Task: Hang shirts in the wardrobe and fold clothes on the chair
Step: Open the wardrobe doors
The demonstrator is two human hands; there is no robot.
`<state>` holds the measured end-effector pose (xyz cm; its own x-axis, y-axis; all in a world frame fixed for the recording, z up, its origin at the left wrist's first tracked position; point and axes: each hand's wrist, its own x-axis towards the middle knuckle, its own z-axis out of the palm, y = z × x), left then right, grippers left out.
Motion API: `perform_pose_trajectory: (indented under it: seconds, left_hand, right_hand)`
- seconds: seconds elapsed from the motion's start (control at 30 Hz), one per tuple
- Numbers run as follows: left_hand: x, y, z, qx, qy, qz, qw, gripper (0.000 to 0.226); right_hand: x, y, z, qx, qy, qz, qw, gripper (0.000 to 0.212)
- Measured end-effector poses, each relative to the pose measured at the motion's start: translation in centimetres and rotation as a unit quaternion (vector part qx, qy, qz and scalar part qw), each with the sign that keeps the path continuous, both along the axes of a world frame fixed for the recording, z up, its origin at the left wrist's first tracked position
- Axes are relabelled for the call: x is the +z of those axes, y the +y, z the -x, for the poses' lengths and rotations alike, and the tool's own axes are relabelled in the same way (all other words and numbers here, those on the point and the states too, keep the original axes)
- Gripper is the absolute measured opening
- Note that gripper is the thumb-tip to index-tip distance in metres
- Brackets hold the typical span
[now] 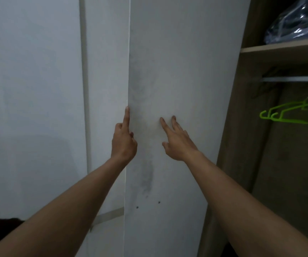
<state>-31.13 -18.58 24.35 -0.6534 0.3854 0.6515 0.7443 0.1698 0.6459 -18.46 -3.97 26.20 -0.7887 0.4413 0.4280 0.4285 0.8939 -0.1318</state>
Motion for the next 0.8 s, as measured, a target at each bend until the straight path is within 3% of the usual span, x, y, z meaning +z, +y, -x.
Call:
perform_pose_trajectory:
  seconds: [0.37, 0.53, 0.67, 0.8]
  left_hand:
    - [0.9, 0.7, 0.7, 0.019, 0.006, 0.051, 0.999, 0.088]
    - [1.0, 1.6, -1.0, 0.114, 0.194, 0.064, 0.972, 0.088]
    - [0.6, 3.2, -3.2, 0.060, 0.290, 0.056, 0.953, 0.086]
    - [0.1, 5.6, -6.3, -0.077, 0.263, 0.065, 0.959, 0.068]
  right_hand:
    - [0.5, 0.2, 1.4, -0.022, -0.018, 0.008, 1.000, 0.085]
    - [0.8, -0.1, -0.7, -0.049, -0.021, 0.009, 0.999, 0.080]
    - [0.7, -0.2, -4.8, -0.100, -0.023, 0.005, 0.995, 0.073]
    - [0.7, -0.3, -10.2, -0.162, -0.018, -0.001, 0.987, 0.069]
